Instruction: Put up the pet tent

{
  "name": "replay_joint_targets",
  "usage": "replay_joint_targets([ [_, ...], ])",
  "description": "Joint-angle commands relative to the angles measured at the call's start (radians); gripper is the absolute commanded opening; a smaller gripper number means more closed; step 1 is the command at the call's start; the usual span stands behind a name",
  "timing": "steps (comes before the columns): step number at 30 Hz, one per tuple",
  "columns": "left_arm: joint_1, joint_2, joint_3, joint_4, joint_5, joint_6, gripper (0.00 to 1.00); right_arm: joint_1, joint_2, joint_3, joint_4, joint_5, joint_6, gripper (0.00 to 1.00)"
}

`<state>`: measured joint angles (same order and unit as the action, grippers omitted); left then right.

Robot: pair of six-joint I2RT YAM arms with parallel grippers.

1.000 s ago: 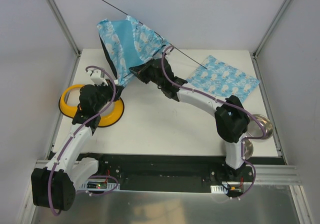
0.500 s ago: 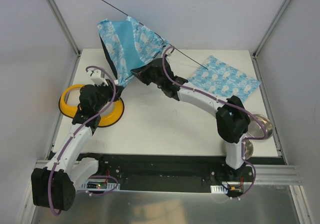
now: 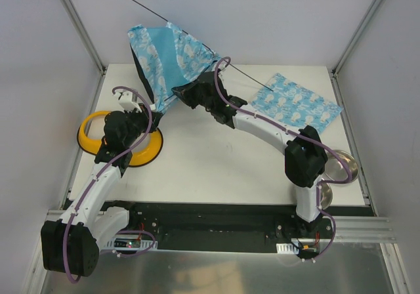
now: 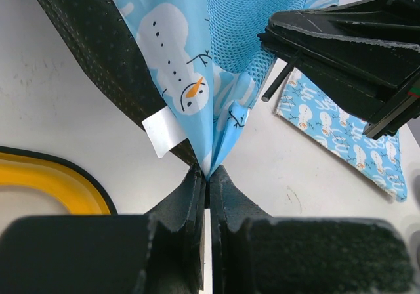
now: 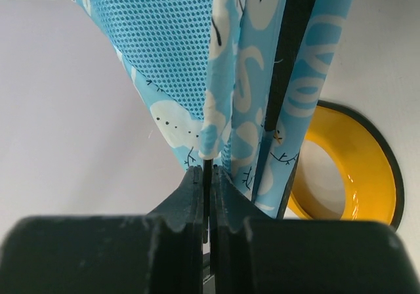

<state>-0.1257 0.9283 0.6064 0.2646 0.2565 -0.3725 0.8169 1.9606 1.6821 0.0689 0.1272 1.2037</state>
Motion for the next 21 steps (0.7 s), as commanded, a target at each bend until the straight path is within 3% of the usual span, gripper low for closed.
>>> replay_joint_targets([
  [1, 0.012, -0.049, -0.005, -0.090, -0.033, 0.024, 0.00, -0.131, 0.038, 0.048, -0.090, 0.420, -0.018, 0.00],
  [16, 0.012, -0.049, -0.011, -0.082, -0.008, 0.015, 0.00, -0.096, 0.104, 0.122, -0.116, 0.519, -0.119, 0.00],
  [21, 0.012, -0.049, -0.007, -0.084, -0.014, 0.012, 0.00, -0.097, 0.074, 0.075, -0.075, 0.473, -0.141, 0.00],
])
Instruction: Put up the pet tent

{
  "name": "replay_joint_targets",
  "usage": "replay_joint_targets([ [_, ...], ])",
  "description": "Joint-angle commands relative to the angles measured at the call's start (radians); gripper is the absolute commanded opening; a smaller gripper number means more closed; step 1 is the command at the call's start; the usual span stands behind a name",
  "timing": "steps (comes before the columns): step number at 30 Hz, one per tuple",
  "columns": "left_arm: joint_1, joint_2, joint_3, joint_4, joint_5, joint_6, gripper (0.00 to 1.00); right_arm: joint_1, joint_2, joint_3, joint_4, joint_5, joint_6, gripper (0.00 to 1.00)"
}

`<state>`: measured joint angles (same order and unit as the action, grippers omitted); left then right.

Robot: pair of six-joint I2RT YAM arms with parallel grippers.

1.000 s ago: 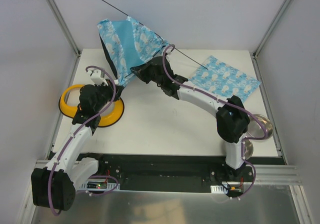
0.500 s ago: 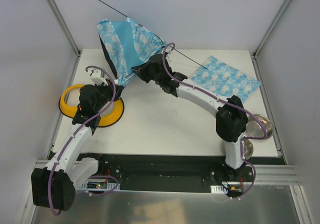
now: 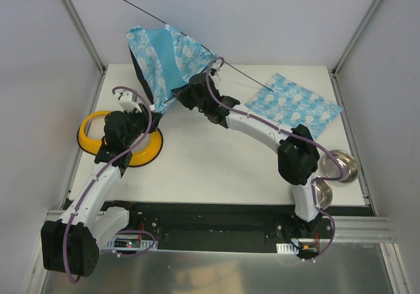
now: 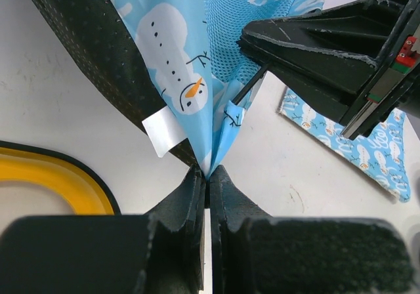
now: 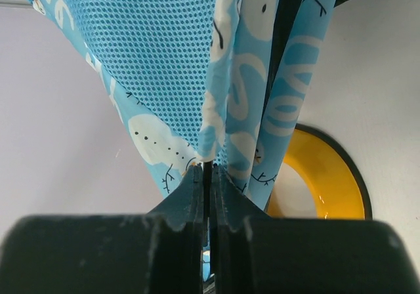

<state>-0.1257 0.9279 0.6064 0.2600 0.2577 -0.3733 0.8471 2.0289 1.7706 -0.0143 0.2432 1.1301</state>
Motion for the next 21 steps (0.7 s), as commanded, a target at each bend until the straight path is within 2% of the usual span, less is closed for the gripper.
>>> replay_joint_targets([
  [1, 0.012, -0.046, -0.004, -0.079, -0.018, 0.013, 0.00, -0.132, -0.007, -0.032, 0.008, 0.343, -0.055, 0.00],
  [8, 0.012, -0.028, 0.012, -0.082, -0.020, 0.004, 0.00, -0.146, -0.035, -0.075, 0.060, 0.228, -0.064, 0.00],
  [21, 0.012, -0.012, 0.020, -0.084, -0.018, 0.002, 0.00, -0.143, -0.065, -0.129, 0.128, 0.130, -0.052, 0.00],
])
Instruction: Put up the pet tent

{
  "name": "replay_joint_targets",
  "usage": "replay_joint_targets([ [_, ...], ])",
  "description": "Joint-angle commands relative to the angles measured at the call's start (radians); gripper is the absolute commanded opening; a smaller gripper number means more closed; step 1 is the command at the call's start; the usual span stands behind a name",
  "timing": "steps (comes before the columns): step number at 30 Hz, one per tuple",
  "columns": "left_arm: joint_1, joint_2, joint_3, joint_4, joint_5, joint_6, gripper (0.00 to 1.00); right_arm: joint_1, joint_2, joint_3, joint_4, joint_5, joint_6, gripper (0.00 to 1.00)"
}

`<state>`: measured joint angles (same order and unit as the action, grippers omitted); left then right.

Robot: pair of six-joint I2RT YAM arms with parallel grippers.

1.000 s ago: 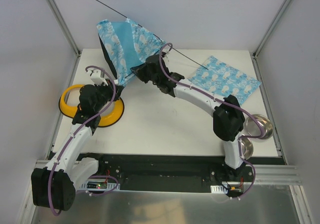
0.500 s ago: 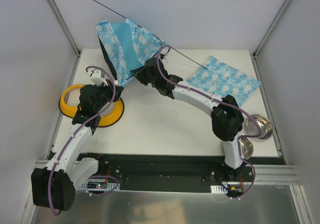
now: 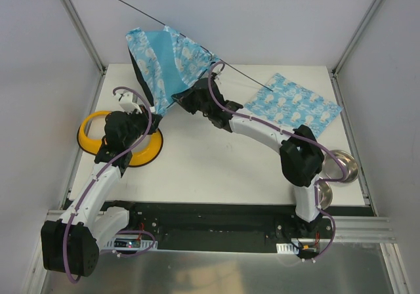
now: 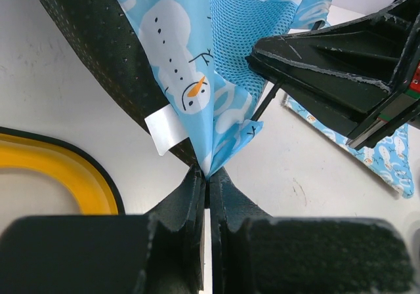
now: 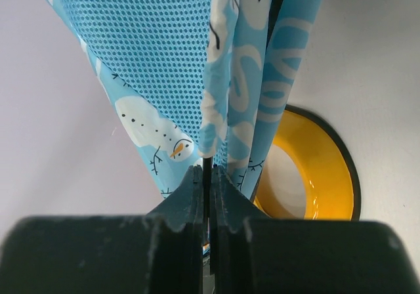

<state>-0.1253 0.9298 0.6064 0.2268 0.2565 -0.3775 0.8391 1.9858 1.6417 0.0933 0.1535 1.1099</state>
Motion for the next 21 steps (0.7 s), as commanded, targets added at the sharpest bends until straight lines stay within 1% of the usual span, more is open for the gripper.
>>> replay_joint_targets([
  [1, 0.012, -0.014, 0.020, -0.052, -0.017, 0.006, 0.00, -0.133, -0.021, 0.001, 0.020, 0.219, -0.028, 0.00],
  [5, 0.012, -0.014, 0.019, -0.052, -0.011, 0.006, 0.00, -0.132, -0.010, 0.013, 0.019, 0.198, -0.031, 0.00],
  [13, 0.012, -0.009, 0.023, -0.053, -0.010, 0.003, 0.00, -0.123, -0.018, -0.014, 0.051, 0.140, -0.035, 0.00],
  [21, 0.012, -0.009, 0.024, -0.053, -0.008, 0.003, 0.00, -0.107, -0.004, -0.013, 0.052, 0.126, -0.050, 0.00],
])
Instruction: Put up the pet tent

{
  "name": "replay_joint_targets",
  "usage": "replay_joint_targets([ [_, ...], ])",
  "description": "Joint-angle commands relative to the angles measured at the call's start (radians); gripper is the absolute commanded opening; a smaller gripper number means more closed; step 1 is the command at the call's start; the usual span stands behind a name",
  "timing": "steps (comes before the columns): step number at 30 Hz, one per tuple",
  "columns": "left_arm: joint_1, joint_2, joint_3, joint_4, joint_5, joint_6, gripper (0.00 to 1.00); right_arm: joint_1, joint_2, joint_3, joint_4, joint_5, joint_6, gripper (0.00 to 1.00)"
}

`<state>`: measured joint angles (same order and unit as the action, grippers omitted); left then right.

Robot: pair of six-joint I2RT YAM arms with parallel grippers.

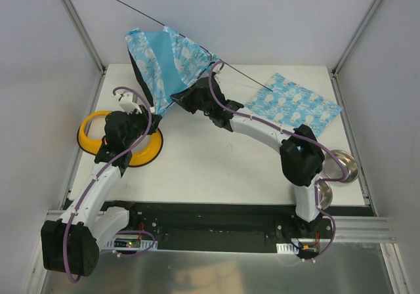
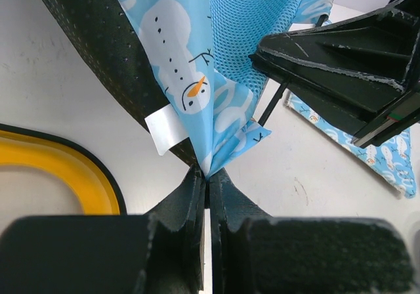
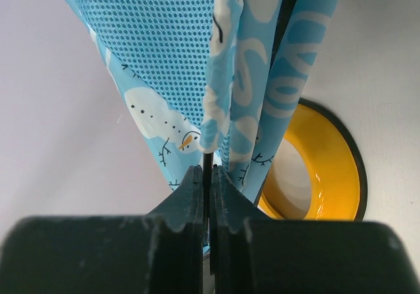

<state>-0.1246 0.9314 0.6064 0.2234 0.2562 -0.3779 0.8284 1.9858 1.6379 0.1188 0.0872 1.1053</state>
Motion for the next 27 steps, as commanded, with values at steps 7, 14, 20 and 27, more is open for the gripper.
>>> replay_joint_targets([
  [7, 0.011, -0.011, 0.023, -0.047, 0.002, -0.004, 0.00, -0.075, 0.018, 0.022, -0.014, 0.198, -0.082, 0.00],
  [14, 0.011, -0.008, 0.020, -0.041, 0.011, -0.006, 0.00, -0.052, 0.033, 0.019, 0.070, 0.246, -0.140, 0.00],
  [20, 0.011, -0.002, 0.021, -0.038, 0.017, -0.009, 0.00, -0.054, 0.034, 0.005, 0.182, 0.134, -0.147, 0.00],
  [27, 0.011, -0.006, 0.024, -0.035, 0.020, -0.013, 0.00, -0.040, 0.045, 0.011, 0.174, 0.094, -0.182, 0.00],
])
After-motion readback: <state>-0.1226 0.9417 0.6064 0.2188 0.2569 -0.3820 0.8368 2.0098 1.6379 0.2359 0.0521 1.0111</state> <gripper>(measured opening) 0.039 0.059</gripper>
